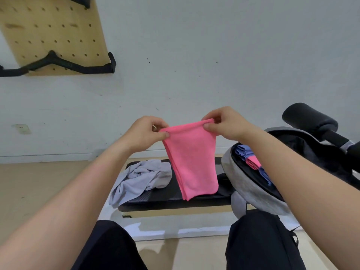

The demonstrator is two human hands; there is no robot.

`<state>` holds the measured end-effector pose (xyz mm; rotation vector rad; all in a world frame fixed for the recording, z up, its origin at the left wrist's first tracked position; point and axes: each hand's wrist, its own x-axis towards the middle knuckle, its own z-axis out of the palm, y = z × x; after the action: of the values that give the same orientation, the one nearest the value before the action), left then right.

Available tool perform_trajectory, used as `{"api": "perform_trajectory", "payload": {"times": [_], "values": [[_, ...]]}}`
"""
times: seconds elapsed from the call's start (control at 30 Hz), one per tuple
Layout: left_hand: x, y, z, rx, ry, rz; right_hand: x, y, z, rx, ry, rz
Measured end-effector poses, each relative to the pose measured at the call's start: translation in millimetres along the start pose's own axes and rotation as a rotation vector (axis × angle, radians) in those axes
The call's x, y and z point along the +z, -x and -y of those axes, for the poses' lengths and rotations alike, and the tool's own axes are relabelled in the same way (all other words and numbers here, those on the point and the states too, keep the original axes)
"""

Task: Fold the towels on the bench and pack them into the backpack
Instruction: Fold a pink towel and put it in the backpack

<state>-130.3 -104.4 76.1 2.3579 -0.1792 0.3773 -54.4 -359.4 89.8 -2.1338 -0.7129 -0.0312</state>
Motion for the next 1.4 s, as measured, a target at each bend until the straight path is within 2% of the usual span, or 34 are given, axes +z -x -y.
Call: {"api": "perform_trajectory", "payload": {"times": [0.03, 0.1, 0.13, 0.2, 0.3, 0.4, 0.57, 0.67, 0.77, 0.87, 1.03, 1.27, 1.4], "values": [[-1, 1, -3, -0.029, 0.088, -0.022, 0, 3, 4, 0.013, -0.089, 0.035], [-1, 1, -8, -0.138, 0.420, -0.058, 0, 7, 10, 0.035, -0.259, 0.051], [1, -1, -9, -0.191, 0.552, -0.078, 2, 5, 11, 0.046, -0.290, 0.022], [10, -9, -8, -0.262, 0.629, -0.120, 10, -3, 5, 0.080, -0.238, -0.076], [43, -25, 10, -0.331, 0.534, -0.156, 32, -21, -20, 0.164, -0.183, -0.172], [81, -45, 52, -0.379, 0.386, -0.159, 55, -45, -64, 0.232, -0.103, -0.159], [133, -85, 116, -0.315, -0.031, -0.081, 90, -87, -140, 0.263, 0.160, -0.109], [151, -111, 143, -0.268, -0.145, -0.060, 103, -108, -173, 0.285, 0.254, -0.074], [161, -138, 170, -0.281, -0.155, -0.064, 111, -131, -195, 0.292, 0.357, -0.063], [167, -156, 187, -0.327, -0.106, -0.091, 116, -150, -212, 0.290, 0.361, -0.072], [164, -157, 186, -0.370, 0.182, -0.159, 117, -156, -215, 0.302, 0.236, -0.137], [138, -104, 158, -0.307, 0.339, -0.129, 102, -86, -177, 0.168, 0.072, -0.159], [131, -46, 142, -0.213, 0.221, -0.073, 100, -31, -160, 0.171, 0.022, -0.149]]}}
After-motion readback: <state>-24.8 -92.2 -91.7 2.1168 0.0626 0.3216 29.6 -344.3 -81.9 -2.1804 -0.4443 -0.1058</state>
